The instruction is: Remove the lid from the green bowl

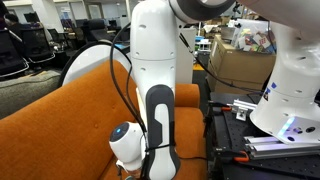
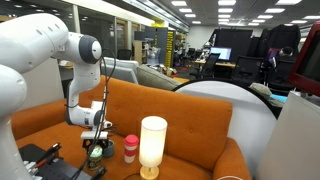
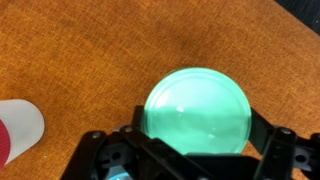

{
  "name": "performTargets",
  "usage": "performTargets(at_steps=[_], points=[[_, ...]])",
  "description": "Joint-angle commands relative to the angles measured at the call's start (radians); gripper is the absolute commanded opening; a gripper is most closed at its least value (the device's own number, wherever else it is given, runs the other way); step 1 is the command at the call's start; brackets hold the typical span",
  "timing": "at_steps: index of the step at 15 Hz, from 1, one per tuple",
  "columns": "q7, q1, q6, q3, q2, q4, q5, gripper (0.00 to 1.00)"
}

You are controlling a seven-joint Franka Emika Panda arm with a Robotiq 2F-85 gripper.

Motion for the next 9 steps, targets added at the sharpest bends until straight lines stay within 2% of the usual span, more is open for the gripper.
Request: performTargets(at_steps=[1,2,3,9], points=[[0.006,-0.012,0.013,0.005,-0.006,-0.007,-0.026,0.76],[0.005,-0.011,0.012,0.005,-0.007,-0.008,-0.028,0.75],[0.004,-0.008,0.01,0.004,-0.011,-0.01,-0.03,0.7],[-0.021,-0.01,-0.066,0.027,-0.043,-0.022,-0.066,0.7]])
